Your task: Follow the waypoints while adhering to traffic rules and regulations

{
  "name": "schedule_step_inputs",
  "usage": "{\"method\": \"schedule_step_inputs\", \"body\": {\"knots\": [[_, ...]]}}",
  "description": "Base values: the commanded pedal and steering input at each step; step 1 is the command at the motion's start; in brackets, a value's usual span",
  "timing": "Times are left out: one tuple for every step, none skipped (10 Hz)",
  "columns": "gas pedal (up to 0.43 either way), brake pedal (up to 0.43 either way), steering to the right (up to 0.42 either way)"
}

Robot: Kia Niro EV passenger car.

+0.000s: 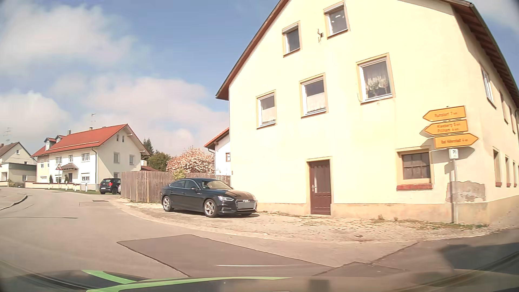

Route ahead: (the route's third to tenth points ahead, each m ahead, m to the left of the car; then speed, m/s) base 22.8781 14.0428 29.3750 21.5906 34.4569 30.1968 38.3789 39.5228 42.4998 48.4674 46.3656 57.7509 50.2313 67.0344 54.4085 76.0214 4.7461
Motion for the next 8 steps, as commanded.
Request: {"method": "schedule_step_inputs", "body": {"knots": [[0.299,0.000,-0.381],[0.299,0.000,-0.379],[0.299,0.000,-0.376],[0.299,0.000,-0.376],[0.299,0.000,-0.374],[0.299,0.000,-0.363],[0.299,0.000,-0.339],[0.299,0.000,-0.310]]}}
